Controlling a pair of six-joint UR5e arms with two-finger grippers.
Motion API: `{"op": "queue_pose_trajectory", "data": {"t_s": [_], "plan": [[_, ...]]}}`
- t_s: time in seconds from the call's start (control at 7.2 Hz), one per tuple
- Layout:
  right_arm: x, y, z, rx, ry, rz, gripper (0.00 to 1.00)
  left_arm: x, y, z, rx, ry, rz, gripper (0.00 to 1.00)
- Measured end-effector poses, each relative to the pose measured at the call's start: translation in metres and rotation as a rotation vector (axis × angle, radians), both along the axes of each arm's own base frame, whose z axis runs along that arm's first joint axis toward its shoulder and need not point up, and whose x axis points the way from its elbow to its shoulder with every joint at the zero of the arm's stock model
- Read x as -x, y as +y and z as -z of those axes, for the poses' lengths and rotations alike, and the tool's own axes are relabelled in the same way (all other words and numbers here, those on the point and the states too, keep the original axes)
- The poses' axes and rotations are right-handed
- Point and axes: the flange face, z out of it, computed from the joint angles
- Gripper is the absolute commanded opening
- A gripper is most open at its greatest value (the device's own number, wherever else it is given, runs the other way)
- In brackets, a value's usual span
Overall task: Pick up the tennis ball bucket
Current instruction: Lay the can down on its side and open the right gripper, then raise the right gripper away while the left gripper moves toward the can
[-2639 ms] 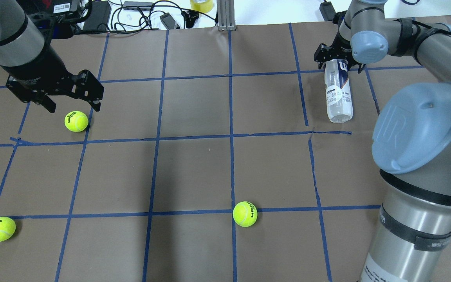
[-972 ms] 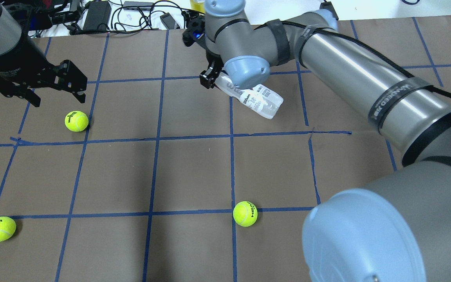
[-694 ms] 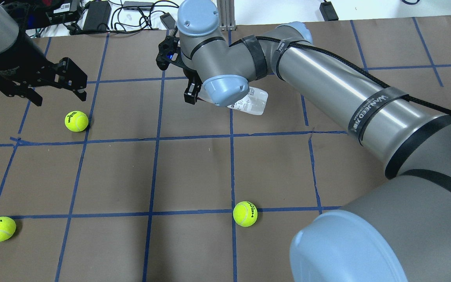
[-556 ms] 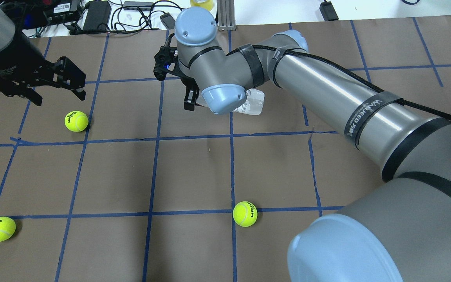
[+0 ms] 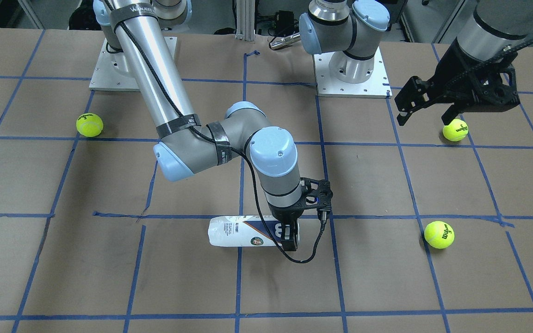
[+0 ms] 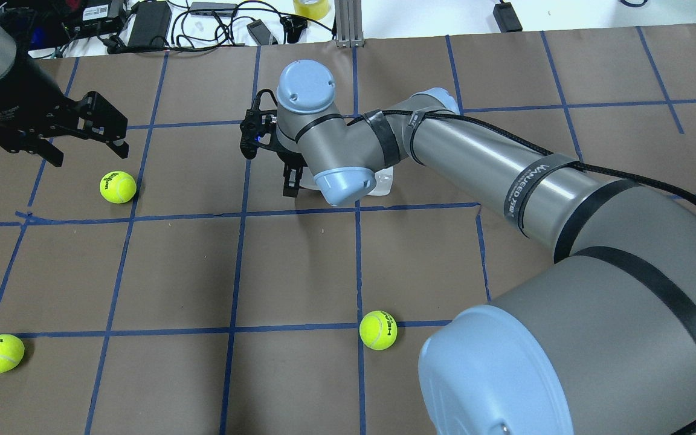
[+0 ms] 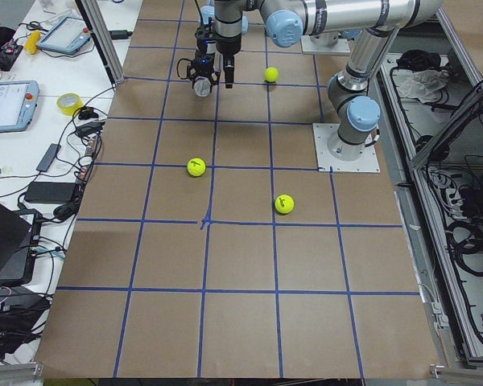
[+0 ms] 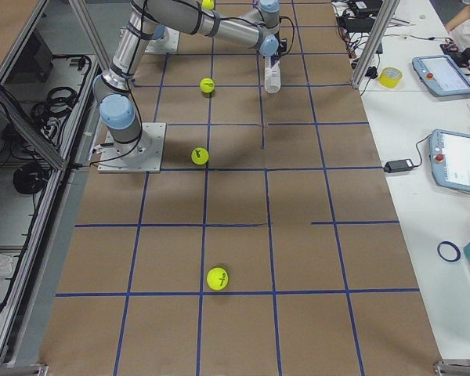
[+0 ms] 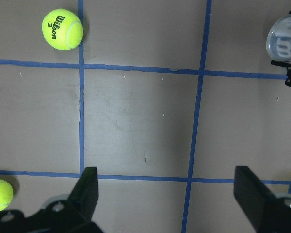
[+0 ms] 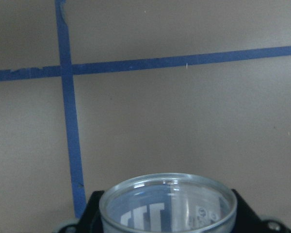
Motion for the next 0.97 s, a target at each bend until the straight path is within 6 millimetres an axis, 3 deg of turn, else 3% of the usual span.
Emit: {"op": "queue_pose_trajectory", "data": {"t_s": [0.14,0.42,0.69,0.97], "plan": [[-0.001,-0.002,-0.003,0.002,-0.014,0.001,1.00,0.001,0.003,-0.002,-0.006,-0.001,0.001,1.00],[0.013,-0.012,-0.047,0.000,-0.115,0.027,1.00,-0.001,0.006,-0.004,-0.020,-0.010,0.011,1.00],[0.079,-0.025,-0.120,-0.067,-0.138,0.199,1.00,-0.005,0.006,-0.006,-0.022,-0.008,-0.001,1.00],[0.169,-0.015,-0.206,-0.126,-0.122,0.455,1.00,-0.012,-0.003,0.002,-0.019,-0.011,-0.024,1.00]]}}
